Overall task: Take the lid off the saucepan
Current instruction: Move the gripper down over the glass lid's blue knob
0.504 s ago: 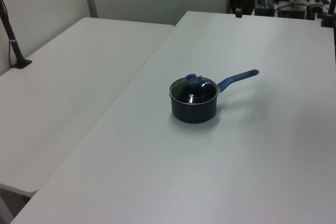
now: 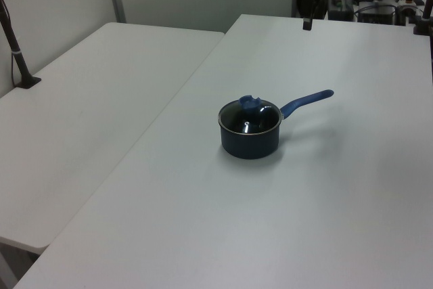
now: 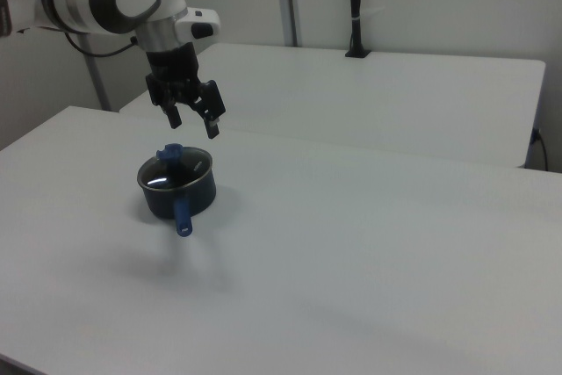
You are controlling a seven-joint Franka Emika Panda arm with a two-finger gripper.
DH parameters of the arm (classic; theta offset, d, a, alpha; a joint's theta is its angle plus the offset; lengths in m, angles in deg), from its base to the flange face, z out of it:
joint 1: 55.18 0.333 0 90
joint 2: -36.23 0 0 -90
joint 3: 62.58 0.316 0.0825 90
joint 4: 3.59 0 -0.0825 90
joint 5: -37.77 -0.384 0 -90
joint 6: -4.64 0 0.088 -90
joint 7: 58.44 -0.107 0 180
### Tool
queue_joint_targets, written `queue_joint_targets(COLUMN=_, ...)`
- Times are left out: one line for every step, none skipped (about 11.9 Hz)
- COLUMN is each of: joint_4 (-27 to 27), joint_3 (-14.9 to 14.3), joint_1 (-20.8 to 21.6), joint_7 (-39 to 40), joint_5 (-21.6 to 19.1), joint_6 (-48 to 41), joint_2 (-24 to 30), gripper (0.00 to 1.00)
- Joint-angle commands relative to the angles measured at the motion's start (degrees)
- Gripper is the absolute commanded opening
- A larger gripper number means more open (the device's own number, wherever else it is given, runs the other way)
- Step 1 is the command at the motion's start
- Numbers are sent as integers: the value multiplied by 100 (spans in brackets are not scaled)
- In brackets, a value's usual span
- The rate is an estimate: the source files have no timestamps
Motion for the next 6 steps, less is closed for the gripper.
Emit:
queue_joint_targets(joint_4=-156, joint_3=-42, joint_1=56, joint_7=0, joint_5=-121, joint_6=149, joint_2=65, gripper=100)
queue_joint_targets(joint_4=-156, joint_3=-42, joint_1=56, joint_7=0, joint_5=-121, joint_6=140, joint_2=65, gripper=100)
queue_joint_targets(joint_4=-121, joint_3=-42, joint_1=65, joint_7=0, joint_5=-121, joint_6=149, joint_2=39, gripper=100)
queue_joint_targets(joint_4=-60, joint_3=-42, joint_1=82, joint_7=-35, joint_5=-121, joint_6=140, joint_2=-39, gripper=100)
queue_joint_targets(joint_4=80, joint_3=-42, joint_1=213, joint_7=-122, joint_5=-130, joint_6=157, joint_2=-171, gripper=100)
queue_joint_targets(joint_4=247, joint_3=-42, joint_1=354, joint_7=-349, joint_5=-122, joint_6=175, joint_2=-424, gripper=100)
